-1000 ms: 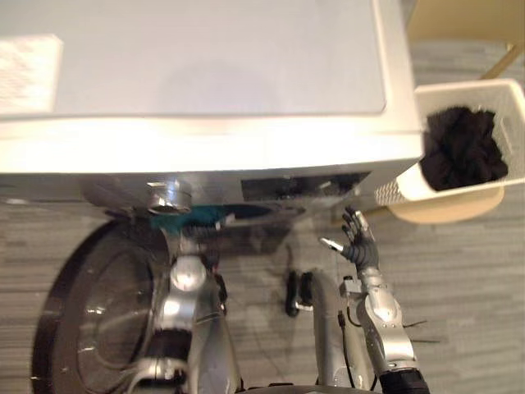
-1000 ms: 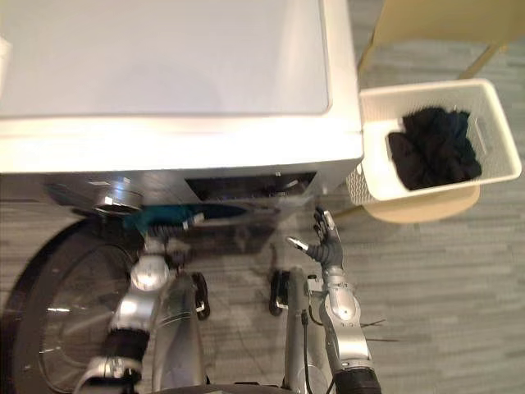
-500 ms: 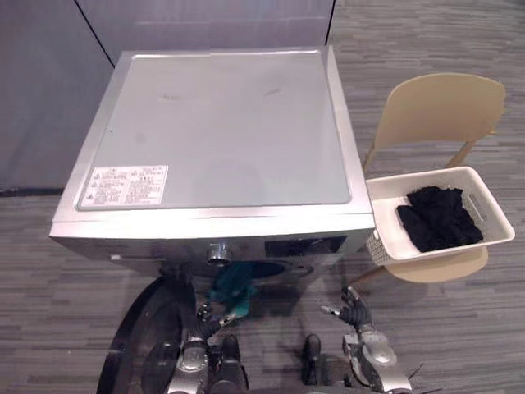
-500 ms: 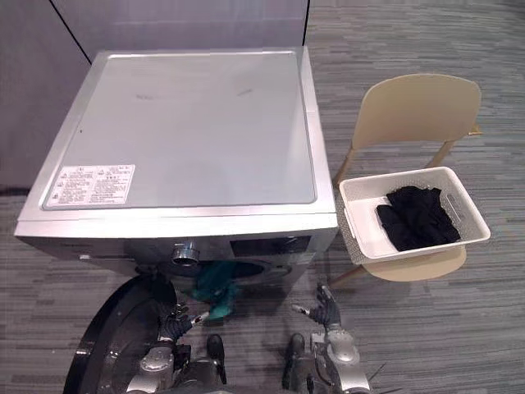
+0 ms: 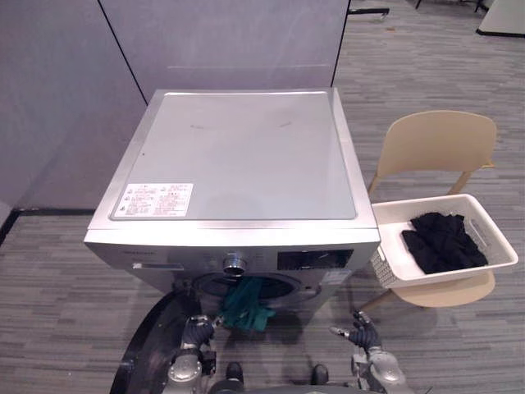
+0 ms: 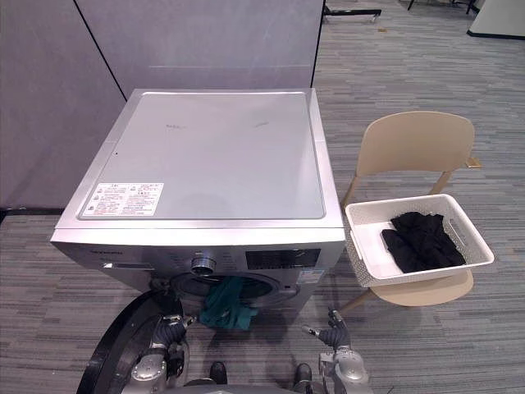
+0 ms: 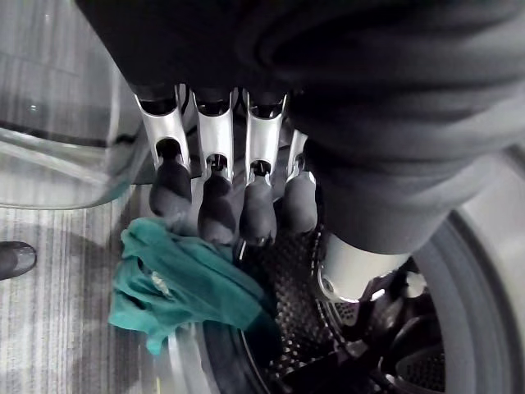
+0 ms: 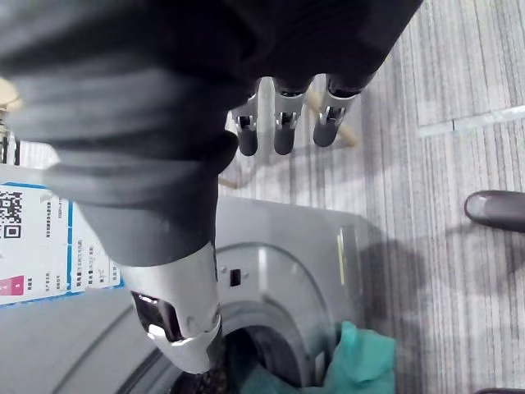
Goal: Pick up the laundry basket with both hands and put the clothes into the washing machine.
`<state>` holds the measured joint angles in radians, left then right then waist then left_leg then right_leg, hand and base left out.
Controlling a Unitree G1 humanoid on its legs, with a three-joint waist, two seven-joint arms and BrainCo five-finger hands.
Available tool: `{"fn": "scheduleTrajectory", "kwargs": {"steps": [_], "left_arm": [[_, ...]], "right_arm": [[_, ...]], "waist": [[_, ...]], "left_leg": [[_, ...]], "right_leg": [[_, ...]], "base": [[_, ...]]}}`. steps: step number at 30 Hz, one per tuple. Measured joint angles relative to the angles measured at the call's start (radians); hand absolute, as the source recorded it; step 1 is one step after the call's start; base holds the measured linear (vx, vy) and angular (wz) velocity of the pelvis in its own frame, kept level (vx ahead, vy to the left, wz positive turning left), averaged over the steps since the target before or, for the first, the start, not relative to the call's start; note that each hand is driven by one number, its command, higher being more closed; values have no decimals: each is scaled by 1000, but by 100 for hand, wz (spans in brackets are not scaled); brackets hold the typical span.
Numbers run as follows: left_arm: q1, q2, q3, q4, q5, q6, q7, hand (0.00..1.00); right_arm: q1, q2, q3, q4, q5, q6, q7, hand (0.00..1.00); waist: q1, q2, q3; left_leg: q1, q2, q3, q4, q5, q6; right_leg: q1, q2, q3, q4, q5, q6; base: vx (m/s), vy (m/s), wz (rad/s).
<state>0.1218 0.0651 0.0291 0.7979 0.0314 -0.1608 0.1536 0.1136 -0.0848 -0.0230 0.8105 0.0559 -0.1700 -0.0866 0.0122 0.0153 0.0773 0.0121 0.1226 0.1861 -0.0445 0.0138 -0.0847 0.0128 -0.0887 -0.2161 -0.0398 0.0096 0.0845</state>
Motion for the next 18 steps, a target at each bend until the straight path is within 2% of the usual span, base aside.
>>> {"fn": "scheduleTrajectory", "kwargs": {"steps": [6,10,12,13,15,17,18], "left_arm": [[14,5,0,40,8,1,0,0],[12,7,0,60,10,1,0,0],[-1,13,0,72,10,1,1,0],[-27,19,0,75,10,1,2,0],[-107,32,0,72,7,1,5,0],[-235,47,0,71,-2,-1,23,0],[-254,49,0,71,-3,-1,26,0]], "right_arm": [[1,1,0,13,-10,0,-2,0],[-3,1,1,31,-10,1,-3,0],[-18,0,1,31,-10,1,-4,0],[-44,-1,1,31,-10,1,-6,0],[-112,-5,3,27,-8,-2,-13,0],[-226,-19,22,23,-7,-1,-32,0],[-239,-21,33,15,-6,-1,-39,0]], "waist": [[-1,-22,-14],[0,-23,-14],[-2,-20,6],[-2,-20,43],[-4,-31,111],[-3,-31,233],[-2,-33,247]], "left_leg": [[4,-13,-15,-25,9,4],[4,-18,-21,-27,10,5],[1,-19,-21,-24,12,8],[-15,-18,-25,0,11,8],[-147,-18,-52,132,-4,16],[-312,0,-74,328,-72,23],[-342,4,-74,362,-90,25]], "right_leg": [[2,-2,1,-34,17,2],[3,-6,-2,-35,18,3],[0,-8,-3,-30,18,3],[-14,-11,-3,-9,15,1],[-136,-34,1,131,-27,-5],[-301,-51,9,339,-89,-13],[-332,-53,14,375,-104,-13]], "base": [[-23,7,0],[11,3,2],[0,0,0],[-123,10,7],[-201,1,12],[-269,1,9],[-280,28,-5]]}}
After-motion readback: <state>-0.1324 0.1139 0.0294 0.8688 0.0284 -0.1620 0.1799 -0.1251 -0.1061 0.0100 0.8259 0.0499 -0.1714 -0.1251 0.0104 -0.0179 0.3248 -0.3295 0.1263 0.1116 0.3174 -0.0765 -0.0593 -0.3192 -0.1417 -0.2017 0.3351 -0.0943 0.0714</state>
